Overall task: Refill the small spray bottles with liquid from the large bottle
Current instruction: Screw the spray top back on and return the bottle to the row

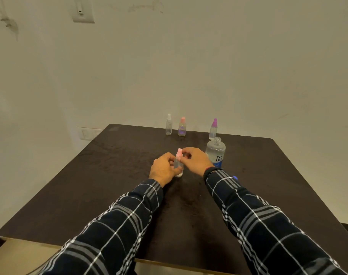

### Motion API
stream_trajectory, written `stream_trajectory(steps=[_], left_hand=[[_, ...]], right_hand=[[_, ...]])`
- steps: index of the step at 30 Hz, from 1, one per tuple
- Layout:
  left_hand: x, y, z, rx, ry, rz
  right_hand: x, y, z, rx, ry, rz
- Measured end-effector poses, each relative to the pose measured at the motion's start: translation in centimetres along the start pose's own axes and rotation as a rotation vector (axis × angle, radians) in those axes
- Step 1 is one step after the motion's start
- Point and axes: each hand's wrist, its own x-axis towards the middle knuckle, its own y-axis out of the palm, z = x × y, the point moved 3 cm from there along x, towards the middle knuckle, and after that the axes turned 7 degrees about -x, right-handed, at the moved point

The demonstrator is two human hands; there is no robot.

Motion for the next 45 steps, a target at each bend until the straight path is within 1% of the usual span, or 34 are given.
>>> stream_trajectory(steps=[4,8,13,17,18,19,22,23,24,25,27,30,32,36,45], left_hand=[[0.0,0.0,0.1,0.006,0.001,0.002],[0.0,0.0,0.2,0.03,0.009,-0.006],[0.2,0.1,-0.1,0.065,0.007,0.01],[0.1,0.0,-0.2,0.081,0.023,0.009],[0.0,0.0,-0.1,0.074,0.021,0.007],[-0.1,0.0,0.0,0.071,0.018,0.002],[-0.1,0.1,0.1,0.095,0.018,-0.004],[-0.1,0.1,0.0,0.101,0.02,-0.005],[0.0,0.1,-0.1,0.105,0.022,-0.003],[0.2,0.0,-0.2,0.108,0.02,0.004],[0.6,0.0,-0.5,0.115,0.022,0.033],[1.6,0.1,-1.2,0.119,0.056,0.044],[2.5,0.4,-1.8,0.083,0.079,0.03],[5.0,1.4,-3.3,0.091,0.125,0.033],[11.9,4.8,-5.3,0.15,0.2,0.059]], right_hand=[[-0.1,0.2,-0.1,0.044,0.026,-0.03],[-0.3,0.1,0.5,-0.058,0.052,-0.061],[-1.0,1.1,1.1,-0.052,0.141,-0.142],[-2.4,1.3,0.9,-0.044,0.117,-0.217],[-3.1,1.1,0.7,-0.024,0.106,-0.283],[-3.9,0.7,0.3,0.003,0.106,-0.393],[-6.4,-1.3,-1.0,0.013,0.166,-0.839],[-6.8,-2.0,-1.5,0.008,0.21,-0.927],[-6.8,-2.7,-2.3,0.032,0.259,-0.954],[-6.6,-3.1,-3.2,0.078,0.303,-0.924],[-5.7,-3.3,-5.0,0.176,0.351,-0.768],[-4.3,-2.9,-7.2,0.357,0.334,-0.555],[-3.8,-2.6,-7.8,0.416,0.316,-0.485],[-3.3,-2.2,-8.0,0.429,0.26,-0.469],[-1.7,-2.2,-9.3,0.393,0.253,-0.506]])
